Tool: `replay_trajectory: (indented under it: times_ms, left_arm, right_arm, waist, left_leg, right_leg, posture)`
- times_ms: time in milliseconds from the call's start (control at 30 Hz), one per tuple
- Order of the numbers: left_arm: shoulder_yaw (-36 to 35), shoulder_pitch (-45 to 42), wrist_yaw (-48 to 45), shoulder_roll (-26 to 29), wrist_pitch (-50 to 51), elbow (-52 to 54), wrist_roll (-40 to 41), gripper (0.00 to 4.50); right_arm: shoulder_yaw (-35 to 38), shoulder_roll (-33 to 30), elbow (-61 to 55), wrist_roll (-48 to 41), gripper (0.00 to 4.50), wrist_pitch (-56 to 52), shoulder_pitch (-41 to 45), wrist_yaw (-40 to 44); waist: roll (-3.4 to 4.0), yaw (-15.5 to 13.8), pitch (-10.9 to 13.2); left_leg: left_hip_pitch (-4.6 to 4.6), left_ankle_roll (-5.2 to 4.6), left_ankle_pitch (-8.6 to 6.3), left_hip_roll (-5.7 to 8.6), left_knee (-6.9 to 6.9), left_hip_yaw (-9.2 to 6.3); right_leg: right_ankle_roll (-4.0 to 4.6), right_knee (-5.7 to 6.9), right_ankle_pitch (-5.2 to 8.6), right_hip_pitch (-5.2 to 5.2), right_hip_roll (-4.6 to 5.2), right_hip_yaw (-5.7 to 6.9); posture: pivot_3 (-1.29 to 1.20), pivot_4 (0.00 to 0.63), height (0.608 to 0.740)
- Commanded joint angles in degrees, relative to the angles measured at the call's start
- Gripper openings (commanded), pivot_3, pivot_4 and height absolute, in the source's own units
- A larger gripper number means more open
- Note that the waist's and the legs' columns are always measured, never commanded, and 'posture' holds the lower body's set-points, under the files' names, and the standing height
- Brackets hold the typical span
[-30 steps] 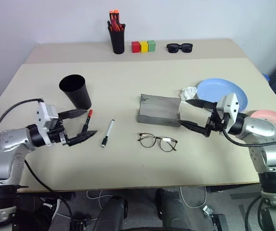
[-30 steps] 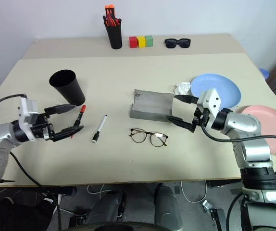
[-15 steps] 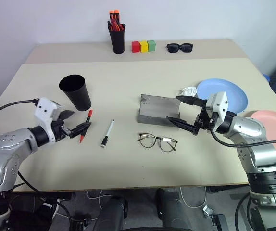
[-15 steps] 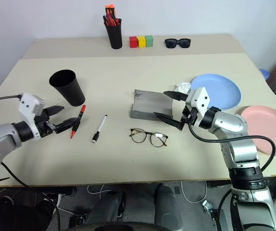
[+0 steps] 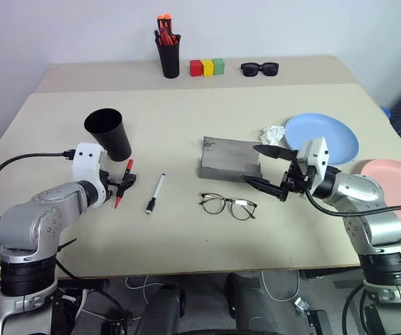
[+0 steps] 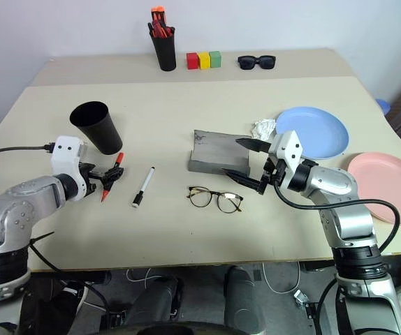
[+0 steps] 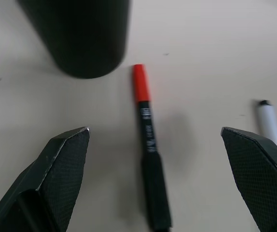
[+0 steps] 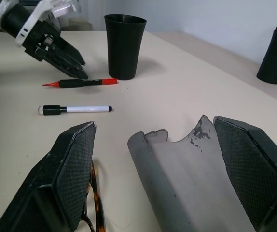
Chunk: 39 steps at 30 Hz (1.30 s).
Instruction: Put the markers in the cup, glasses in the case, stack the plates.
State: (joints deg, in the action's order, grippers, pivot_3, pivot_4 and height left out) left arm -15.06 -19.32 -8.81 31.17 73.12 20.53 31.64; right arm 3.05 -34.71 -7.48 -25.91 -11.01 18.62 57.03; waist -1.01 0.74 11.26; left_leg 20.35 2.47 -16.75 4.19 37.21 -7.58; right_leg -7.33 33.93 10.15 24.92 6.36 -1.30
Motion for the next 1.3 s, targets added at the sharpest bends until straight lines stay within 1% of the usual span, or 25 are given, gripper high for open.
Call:
replay_trajectory:
  times_ms: [33, 200, 233, 300, 333, 500, 533, 700, 733, 800, 867, 900, 1000, 1100, 1200, 1300]
  left_arm:
    - [0.03, -1.0, 1.39, -0.73, 4.0, 2.69, -0.53, 4.5]
    - [-2.07, -2.23, 2.38, -3.59, 9.66, 1.53, -0.48, 4.5]
    - [-2.6, -2.39, 2.73, -4.2, 11.09, 1.6, -0.73, 4.24]
    - [-2.81, -2.71, 2.41, -4.58, 12.6, 2.07, -0.73, 3.62]
    - [-3.17, -2.94, 2.56, -4.98, 13.2, 2.31, -0.92, 3.19]
    - [-1.56, -4.8, 0.67, -3.88, 12.79, 2.96, -1.0, 0.5]
    - [-1.32, -4.83, 0.23, -3.74, 12.58, 3.0, -1.0, 0.04]
    - [0.34, -4.17, -5.57, -3.17, 7.87, 4.56, 1.18, 0.04]
    - [1.09, -4.03, -6.81, -2.87, 5.0, 4.68, 0.85, 0.04]
    - [4.34, -3.01, -11.67, -0.98, -5.1, 5.06, -1.18, 0.04]
    - [7.96, -1.78, -14.23, 1.61, -14.96, 4.61, -5.48, 0.04]
    - [8.33, -2.2, -14.83, 1.41, -19.6, 3.47, -6.78, 0.04]
    - [5.53, -6.07, -14.18, -1.57, -33.37, -2.01, -9.3, 0.04]
    - [2.28, -10.77, -15.4, -2.22, -47.23, -10.04, -11.28, 0.04]
    - [0.42, -13.75, -17.72, -3.0, -57.14, -15.27, -10.99, 0.04]
    - [-1.32, -14.78, -19.69, -2.96, -64.23, -19.64, -10.83, 0.04]
  right_arm:
    - [1.03, -0.41, -1.49, -0.4, 3.97, 0.5, 0.39, 0.01]
    - [1.27, -0.57, -1.82, -0.06, 3.97, 0.57, -0.12, -0.47]
    - [1.2, -0.55, -1.95, 0.12, 4.02, 0.67, -0.21, -0.58]
    - [1.19, -0.58, -2.14, 0.18, 4.04, 0.67, -0.42, -0.65]
    - [1.19, -0.59, -2.17, 0.2, 4.04, 0.7, -0.52, -0.67]
    - [1.17, -0.24, -2.22, 0.59, 4.04, 0.88, -0.96, -1.27]
    - [1.15, -0.19, -2.3, 0.54, 4.04, 0.84, -0.96, -1.34]
    - [1.09, -0.1, -2.16, 0.6, 4.04, 0.8, -0.44, -1.8]
    - [1.13, -0.17, -2.12, 0.57, 4.04, 0.74, -0.32, -1.83]
    - [1.14, -0.33, -1.99, 0.67, 4.04, 0.78, -0.16, -1.85]
    - [1.08, -0.4, -1.94, 0.74, 4.04, 0.83, -0.07, -1.79]
    - [0.99, -0.35, -1.88, 0.78, 4.04, 0.84, 0.01, -1.79]
    - [0.64, -0.12, -1.88, 0.83, 4.04, 0.76, 0.32, -1.81]
    - [0.69, -0.17, -1.92, 0.64, 4.04, 0.61, 0.63, -1.65]
    - [0.68, -0.21, -1.44, 0.76, 4.04, 0.72, 1.19, -1.52]
    - [0.65, -0.17, -1.3, 0.78, 4.04, 0.76, 1.55, -1.49]
  waist:
    - [0.0, 0.01, 0.0]
    - [-0.01, -0.01, -0.01]
    - [-0.01, 0.0, -0.01]
    - [-0.01, 0.0, -0.01]
    - [-0.01, 0.0, -0.01]
    - [-0.01, -0.07, -0.01]
    - [-0.01, -0.05, -0.01]
    - [-0.01, -0.03, -0.01]
    - [-0.01, -0.03, -0.01]
    - [-0.01, -0.05, -0.01]
    - [-0.01, 0.0, -0.01]
    - [-0.01, -0.02, -0.01]
    - [-0.01, -0.29, -0.01]
    - [-0.03, -0.38, 0.0]
    - [-0.03, -0.1, -0.01]
    - [-0.03, 0.0, -0.01]
  left_leg:
    - [0.0, 0.0, 0.0, 0.0, 0.0, -0.01]
    - [0.0, 0.02, 0.01, 0.0, 0.02, -0.01]
    - [0.0, 0.03, 0.01, 0.01, 0.02, 0.0]
    - [-0.01, 0.03, 0.01, 0.01, 0.02, 0.0]
    - [-0.01, 0.03, 0.02, 0.01, 0.02, 0.0]
    - [0.0, 0.05, 0.03, 0.01, 0.03, -0.01]
    - [0.0, 0.05, 0.03, 0.01, 0.03, 0.0]
    - [0.01, 0.05, 0.03, 0.01, 0.02, 0.0]
    - [0.01, 0.05, 0.03, 0.01, 0.02, 0.0]
    - [0.01, 0.06, 0.03, 0.01, 0.02, 0.0]
    - [0.0, 0.07, 0.03, 0.0, 0.01, 0.02]
    - [0.0, 0.07, 0.03, 0.0, 0.0, 0.04]
    - [0.02, 0.07, 0.03, 0.0, 0.01, 0.03]
    - [0.05, 0.09, 0.05, 0.02, 0.07, 0.02]
    - [0.03, 0.08, 0.04, 0.02, 0.02, 0.05]
    - [0.04, 0.06, 0.03, 0.01, 0.01, 0.09]
  right_leg:
    - [0.0, 0.0, 0.0, 0.0, 0.0, 0.0]
    - [0.0, 0.01, 0.0, 0.0, 0.0, 0.0]
    - [0.0, 0.01, 0.0, -0.01, 0.0, 0.0]
    - [0.0, 0.01, 0.0, -0.02, 0.0, 0.0]
    - [0.0, 0.01, 0.0, -0.02, 0.0, 0.0]
    - [0.0, 0.01, 0.0, -0.02, 0.0, 0.0]
    - [0.0, 0.01, 0.0, -0.02, 0.01, 0.0]
    - [0.0, 0.01, 0.0, -0.01, 0.01, 0.0]
    - [0.0, 0.01, 0.0, -0.01, 0.01, 0.0]
    - [0.0, 0.01, 0.0, -0.01, 0.01, 0.0]
    - [0.02, 0.0, 0.0, 0.0, 0.01, 0.0]
    - [0.02, 0.0, 0.0, 0.0, 0.01, -0.01]
    - [0.02, -0.03, 0.0, -0.01, 0.02, -0.01]
    - [0.03, -0.05, -0.02, -0.02, 0.04, 0.01]
    - [0.02, -0.12, -0.02, -0.02, 0.04, 0.01]
    - [0.01, -0.21, -0.03, -0.01, 0.05, 0.0]
  posture:
    - [0.0, 0.15, 0.74]
    - [0.0, 0.15, 0.74]
    - [0.0, 0.15, 0.74]
    - [0.0, 0.15, 0.74]
    - [0.0, 0.15, 0.74]
    - [0.0, 0.15, 0.74]
    - [0.0, 0.15, 0.74]
    - [0.0, 0.15, 0.74]
    - [0.0, 0.15, 0.74]
    - [0.0, 0.15, 0.74]
    - [0.0, 0.15, 0.74]
    - [0.0, 0.15, 0.74]
    - [0.0, 0.15, 0.74]
    - [0.0, 0.15, 0.74]
    - [0.0, 0.15, 0.74]
    - [0.0, 0.15, 0.74]
